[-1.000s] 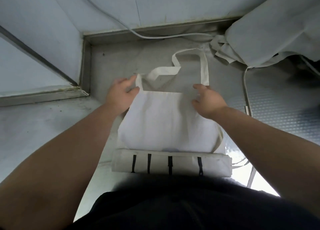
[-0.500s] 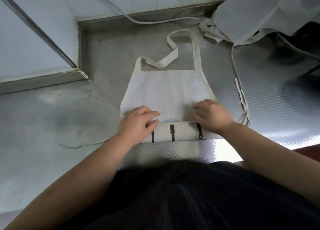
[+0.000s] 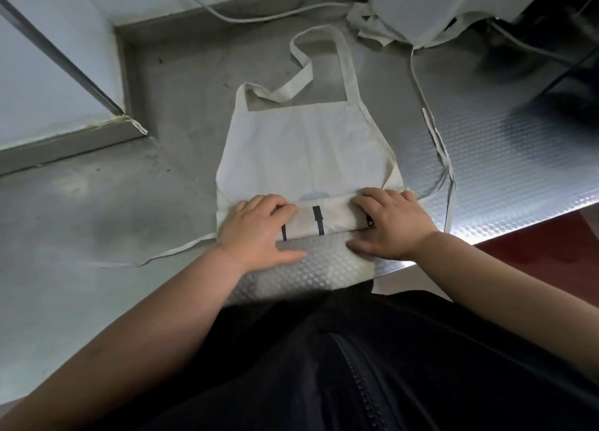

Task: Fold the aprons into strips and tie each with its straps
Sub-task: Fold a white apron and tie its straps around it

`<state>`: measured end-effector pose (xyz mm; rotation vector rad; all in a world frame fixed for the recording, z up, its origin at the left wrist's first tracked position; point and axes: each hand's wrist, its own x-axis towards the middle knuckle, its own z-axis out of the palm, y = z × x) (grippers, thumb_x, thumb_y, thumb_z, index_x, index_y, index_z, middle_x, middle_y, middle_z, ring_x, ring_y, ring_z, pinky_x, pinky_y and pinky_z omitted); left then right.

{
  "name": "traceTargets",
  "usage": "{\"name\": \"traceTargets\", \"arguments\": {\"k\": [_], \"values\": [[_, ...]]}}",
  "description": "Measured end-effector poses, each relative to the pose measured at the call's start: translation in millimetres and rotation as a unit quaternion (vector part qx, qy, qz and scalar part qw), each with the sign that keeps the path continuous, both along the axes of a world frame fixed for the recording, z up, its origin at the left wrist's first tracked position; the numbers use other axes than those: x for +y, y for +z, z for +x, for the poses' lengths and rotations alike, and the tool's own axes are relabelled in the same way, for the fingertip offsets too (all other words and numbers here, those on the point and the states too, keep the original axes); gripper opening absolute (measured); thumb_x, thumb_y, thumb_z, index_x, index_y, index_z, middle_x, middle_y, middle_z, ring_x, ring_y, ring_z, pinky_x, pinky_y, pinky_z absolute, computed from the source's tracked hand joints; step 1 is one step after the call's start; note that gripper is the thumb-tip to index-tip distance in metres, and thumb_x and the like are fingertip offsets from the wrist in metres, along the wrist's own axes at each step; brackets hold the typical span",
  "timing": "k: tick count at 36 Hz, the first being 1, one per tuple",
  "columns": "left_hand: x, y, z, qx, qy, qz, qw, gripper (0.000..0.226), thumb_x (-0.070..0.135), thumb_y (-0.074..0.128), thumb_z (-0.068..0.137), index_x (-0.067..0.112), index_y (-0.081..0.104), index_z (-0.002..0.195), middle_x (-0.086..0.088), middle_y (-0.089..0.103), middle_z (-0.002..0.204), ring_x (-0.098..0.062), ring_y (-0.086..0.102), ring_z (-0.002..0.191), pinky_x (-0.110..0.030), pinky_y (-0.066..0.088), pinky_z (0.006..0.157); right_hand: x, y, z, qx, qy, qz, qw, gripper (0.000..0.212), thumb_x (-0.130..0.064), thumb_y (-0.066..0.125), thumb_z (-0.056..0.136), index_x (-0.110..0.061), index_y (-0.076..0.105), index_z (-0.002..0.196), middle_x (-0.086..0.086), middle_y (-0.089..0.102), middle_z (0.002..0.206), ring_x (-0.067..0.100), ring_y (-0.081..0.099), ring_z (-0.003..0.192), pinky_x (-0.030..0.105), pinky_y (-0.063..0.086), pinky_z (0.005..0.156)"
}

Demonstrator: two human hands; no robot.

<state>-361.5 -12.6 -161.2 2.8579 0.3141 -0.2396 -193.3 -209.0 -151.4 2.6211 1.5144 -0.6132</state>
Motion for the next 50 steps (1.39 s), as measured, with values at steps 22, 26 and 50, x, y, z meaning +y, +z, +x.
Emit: {"name": "traceTargets", "arguments": {"k": [22,26,50], "values": [[58,24,71,0.188,0.118,-0.016,0.975,0.041,0.057,0.044,0.091,0.02,0.05,0.107,-0.005,0.061,0.097,-0.028,0.055,0.092,-0.032,0.031,0.068,35,21,55,0.051,-0.079,-0.064,0.994,0.032,-0.045,0.038,0.098,-0.022,0.039,0.121,0.004,0.061,0.1,0.028,0.054,0.088,0.037,0.044,0.076],[53,15,73,0.084,0.092,0.084,0.989,0.047,0.053,0.054,0.087,0.022,0.051,0.122,-0.001,0.056,0.118,-0.025,0.048,0.112,-0.033,0.028,0.086,41,16,59,-0.068,-0.028,-0.065,0.995,0.044,-0.044,0.044,0.095,-0.028,0.034,0.135,0.005,0.042,0.137,0.029,0.043,0.122,0.039,0.032,0.098],[80,28,94,0.131,0.106,-0.189,0.968,0.028,0.047,0.051,0.092,0.023,0.064,0.099,0.004,0.063,0.09,-0.017,0.055,0.087,-0.027,0.041,0.068,64,18,88,0.085,-0.079,-0.03,0.993,0.034,-0.049,0.038,0.096,-0.017,0.046,0.106,0.011,0.062,0.108,0.032,0.055,0.098,0.033,0.037,0.072]]}}
